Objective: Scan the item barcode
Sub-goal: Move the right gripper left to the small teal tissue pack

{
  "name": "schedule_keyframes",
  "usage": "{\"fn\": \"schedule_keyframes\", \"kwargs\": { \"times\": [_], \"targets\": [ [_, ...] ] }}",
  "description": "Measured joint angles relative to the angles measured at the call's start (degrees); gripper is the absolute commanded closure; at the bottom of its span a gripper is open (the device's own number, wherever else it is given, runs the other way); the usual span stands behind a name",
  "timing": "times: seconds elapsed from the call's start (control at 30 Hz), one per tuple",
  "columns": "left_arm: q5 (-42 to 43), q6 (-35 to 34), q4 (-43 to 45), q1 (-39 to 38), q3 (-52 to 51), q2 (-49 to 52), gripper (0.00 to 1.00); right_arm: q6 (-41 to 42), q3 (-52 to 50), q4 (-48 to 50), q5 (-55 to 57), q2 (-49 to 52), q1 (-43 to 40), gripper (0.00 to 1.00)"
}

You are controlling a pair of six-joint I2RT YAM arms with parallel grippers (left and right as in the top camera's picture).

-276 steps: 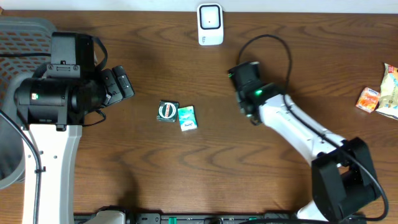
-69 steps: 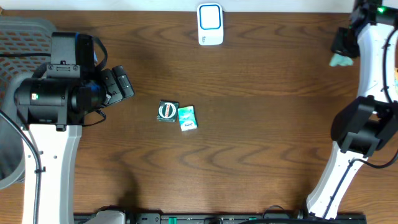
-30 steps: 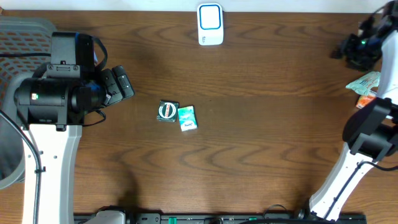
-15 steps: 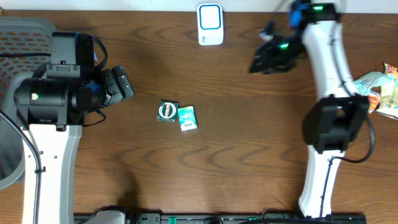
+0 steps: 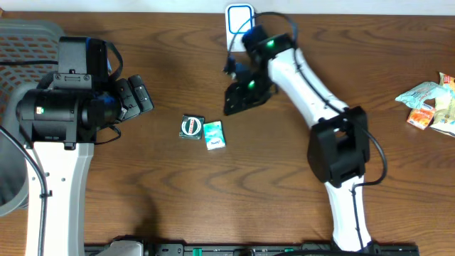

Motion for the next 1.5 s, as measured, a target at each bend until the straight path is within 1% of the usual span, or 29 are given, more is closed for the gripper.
{"fn": "schedule_keyframes", "kwargs": {
  "times": [0.13,0.3,0.37,0.43,0.53,0.63,0.77,0.93,1.13,1.27,1.43,1.5],
  "targets": [
    [0.0,0.0,0.0,0.0,0.0,0.0,0.02,4.5,-4.1,4.9,0.0,0.0,2.8,0.53],
    [0.0,0.0,0.0,0.0,0.0,0.0,0.02,8.9,-8.0,8.2,-0.1,0.0,4.9,0.55],
    [0.0,0.0,0.0,0.0,0.0,0.0,0.02,10.4,-9.7,10.3,0.0,0.0,5.3,0.56],
    [0.0,0.0,0.0,0.0,0.0,0.0,0.02,11.6,-11.6,12.7,0.0,0.0,5.6,0.59],
    [0.0,0.0,0.0,0.0,0.0,0.0,0.02,13.2,-13.7,13.2,1.0,0.0,5.8,0.61],
    [0.0,0.0,0.0,0.0,0.0,0.0,0.02,15.3,-13.9,11.8,3.4,0.1,5.7,0.65],
    [0.0,0.0,0.0,0.0,0.0,0.0,0.02,17.0,-13.5,8.9,5.3,0.1,4.8,0.65],
    [0.0,0.0,0.0,0.0,0.0,0.0,0.02,17.9,-11.1,2.5,9.8,0.1,1.9,0.60],
    [0.0,0.0,0.0,0.0,0.0,0.0,0.03,17.5,-5.0,-5.2,14.9,0.1,-1.0,0.56],
    [0.0,0.0,0.0,0.0,0.0,0.0,0.02,15.1,-1.1,-10.8,15.7,0.1,-0.3,0.56],
    [0.0,0.0,0.0,0.0,0.0,0.0,0.02,13.9,0.3,-11.3,17.7,0.1,3.3,0.55],
    [0.0,0.0,0.0,0.0,0.0,0.0,0.02,13.6,0.3,-11.3,20.3,0.1,5.4,0.53]
  ]
}}
